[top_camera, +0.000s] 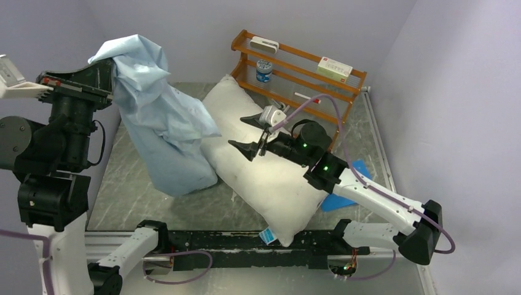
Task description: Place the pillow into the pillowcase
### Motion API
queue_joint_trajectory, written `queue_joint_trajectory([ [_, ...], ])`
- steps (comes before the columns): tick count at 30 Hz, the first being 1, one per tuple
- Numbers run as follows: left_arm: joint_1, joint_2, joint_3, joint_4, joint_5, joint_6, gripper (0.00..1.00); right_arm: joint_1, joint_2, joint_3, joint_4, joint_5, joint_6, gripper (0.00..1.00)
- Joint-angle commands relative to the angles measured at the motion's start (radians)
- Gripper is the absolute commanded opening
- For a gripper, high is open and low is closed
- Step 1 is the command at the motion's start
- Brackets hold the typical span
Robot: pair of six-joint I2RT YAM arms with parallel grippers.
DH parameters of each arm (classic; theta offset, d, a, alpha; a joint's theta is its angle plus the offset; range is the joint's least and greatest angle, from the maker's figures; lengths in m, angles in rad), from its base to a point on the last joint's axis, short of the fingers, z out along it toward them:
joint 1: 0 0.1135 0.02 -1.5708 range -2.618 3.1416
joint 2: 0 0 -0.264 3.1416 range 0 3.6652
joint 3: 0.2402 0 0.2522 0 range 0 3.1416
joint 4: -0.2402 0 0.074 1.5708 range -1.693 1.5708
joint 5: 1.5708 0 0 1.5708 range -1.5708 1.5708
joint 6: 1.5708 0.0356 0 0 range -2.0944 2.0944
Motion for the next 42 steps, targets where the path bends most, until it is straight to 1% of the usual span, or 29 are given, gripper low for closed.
queue_joint_trajectory([
  [1, 0.008, 0.005, -0.024, 0.037, 0.089, -0.045, 0.05, 0.003, 0.038, -0.028, 0.146, -0.112, -0.036, 0.72],
  [4, 0.008, 0.004, -0.035, 0.038, 0.099, -0.055, 0.05, 0.020, 0.070, -0.009, 0.140, -0.141, -0.039, 0.73],
  [6, 0.008, 0.006, -0.038, 0.034, 0.099, -0.055, 0.05, 0.042, 0.086, -0.024, 0.166, -0.146, -0.036, 0.76],
  [8, 0.008, 0.005, -0.039, 0.030, 0.101, -0.056, 0.05, 0.059, 0.101, -0.039, 0.206, -0.138, -0.038, 0.77],
  [11, 0.008, 0.000, -0.046, 0.037, 0.097, -0.059, 0.05, 0.088, 0.136, -0.030, 0.203, -0.105, -0.067, 0.77],
  [14, 0.008, 0.000, -0.052, 0.041, 0.104, -0.067, 0.05, 0.125, 0.173, -0.013, 0.197, -0.050, -0.104, 0.78],
  [17, 0.008, 0.001, -0.055, 0.043, 0.109, -0.074, 0.05, 0.160, 0.214, -0.004, 0.216, 0.046, -0.134, 0.78],
  [22, 0.008, -0.002, -0.059, 0.048, 0.119, -0.081, 0.05, 0.174, 0.274, 0.006, 0.270, 0.194, -0.181, 0.77],
  [24, 0.008, -0.004, -0.063, 0.047, 0.115, -0.082, 0.05, 0.173, 0.286, 0.010, 0.275, 0.206, -0.193, 0.75],
  [26, 0.008, -0.010, -0.070, 0.047, 0.116, -0.083, 0.05, 0.174, 0.283, 0.020, 0.254, 0.201, -0.200, 0.68],
  [27, 0.007, -0.012, -0.073, 0.045, 0.115, -0.081, 0.05, 0.173, 0.279, 0.013, 0.260, 0.209, -0.198, 0.59],
  [28, 0.008, -0.013, -0.075, 0.041, 0.117, -0.080, 0.05, 0.173, 0.269, 0.000, 0.270, 0.222, -0.203, 0.44],
  [29, 0.008, -0.015, -0.079, 0.038, 0.119, -0.080, 0.05, 0.173, 0.250, -0.013, 0.289, 0.253, -0.204, 0.21],
  [30, 0.008, -0.018, -0.086, 0.040, 0.124, -0.080, 0.05, 0.174, 0.232, -0.027, 0.301, 0.289, -0.206, 0.02],
  [31, 0.008, -0.022, -0.095, 0.046, 0.132, -0.081, 0.05, 0.174, 0.213, -0.039, 0.307, 0.319, -0.210, 0.00],
  [33, 0.008, -0.037, -0.122, 0.062, 0.140, -0.081, 0.05, 0.172, 0.163, -0.053, 0.304, 0.399, -0.232, 0.00],
  [35, 0.008, -0.048, -0.129, 0.063, 0.140, -0.069, 0.05, 0.172, 0.097, -0.038, 0.249, 0.457, -0.241, 0.00],
  [37, 0.008, -0.054, -0.121, 0.041, 0.140, -0.049, 0.10, 0.170, 0.014, -0.015, 0.192, 0.517, -0.260, 0.00],
  [39, 0.008, -0.065, -0.127, 0.014, 0.140, -0.028, 0.18, 0.168, -0.065, 0.015, 0.141, 0.572, -0.299, 0.00],
  [42, 0.006, -0.088, -0.180, -0.038, 0.130, 0.005, 0.29, 0.163, -0.153, 0.102, 0.052, 0.610, -0.361, 0.00],
])
